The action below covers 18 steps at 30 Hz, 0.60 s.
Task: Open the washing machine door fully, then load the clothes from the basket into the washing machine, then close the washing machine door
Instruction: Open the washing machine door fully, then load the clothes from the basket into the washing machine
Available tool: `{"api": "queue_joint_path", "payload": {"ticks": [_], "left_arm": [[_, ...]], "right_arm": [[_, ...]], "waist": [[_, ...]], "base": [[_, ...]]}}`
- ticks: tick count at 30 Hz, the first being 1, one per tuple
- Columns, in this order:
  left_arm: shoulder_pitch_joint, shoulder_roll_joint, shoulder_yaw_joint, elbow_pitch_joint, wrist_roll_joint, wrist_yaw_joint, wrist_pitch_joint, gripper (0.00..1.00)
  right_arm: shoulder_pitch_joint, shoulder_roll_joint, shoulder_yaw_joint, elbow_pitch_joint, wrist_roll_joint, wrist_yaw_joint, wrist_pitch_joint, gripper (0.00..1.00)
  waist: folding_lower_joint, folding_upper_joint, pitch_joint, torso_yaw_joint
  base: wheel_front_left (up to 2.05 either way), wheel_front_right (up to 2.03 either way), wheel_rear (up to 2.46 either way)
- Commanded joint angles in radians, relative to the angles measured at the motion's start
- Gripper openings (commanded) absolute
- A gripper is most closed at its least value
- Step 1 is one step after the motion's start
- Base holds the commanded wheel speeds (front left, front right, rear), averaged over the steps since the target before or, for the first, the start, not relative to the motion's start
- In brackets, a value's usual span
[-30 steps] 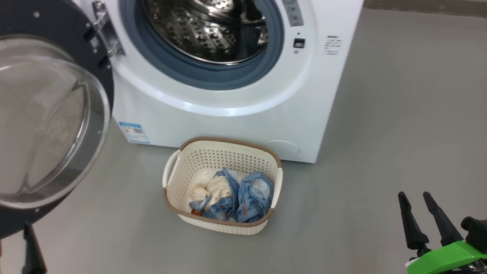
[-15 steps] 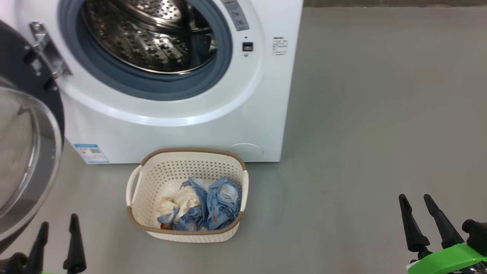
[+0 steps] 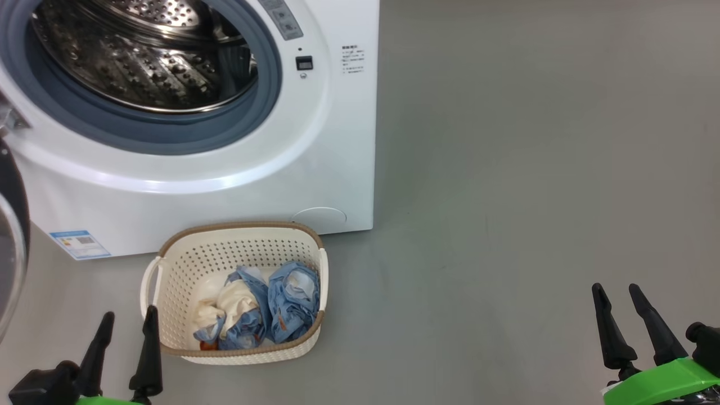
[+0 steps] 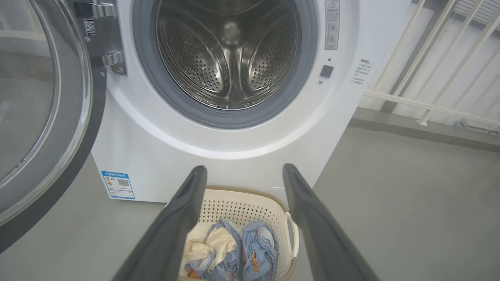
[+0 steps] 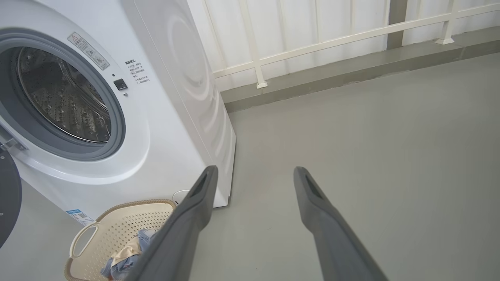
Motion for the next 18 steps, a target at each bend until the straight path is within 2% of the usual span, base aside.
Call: {"api": "queue_joint_path", "payload": {"ticks": [1,11,18], "left_arm": [[-0.026,0.028,0.031,-0.032,0.008,-0.002,-0.006,1.0],[-0.026,0.03,0.03,-0.033,0.01,-0.002,-0.006,1.0],[-0.035,0.035,0.021,-0.014,-0.034,-0.002,-0.006,1.0]], "right_arm": [[-0.019,-0.013,0.014,-0.029,-0.003,0.003,-0.012,1.0],[-0.026,-0.002,0.006,-0.03,-0.008,0.003,-0.012,1.0],[-0.028,0.001,0.007,-0.032,-0.008,0.003,-0.012,1.0]], "waist": [[0.0,0.0,0.008,-0.01],[0.0,0.0,0.015,-0.014],[0.0,0.0,0.017,-0.004]], "base": [[0.0,0.0,0.0],[0.0,0.0,0.0],[0.0,-0.01,0.01]]}}
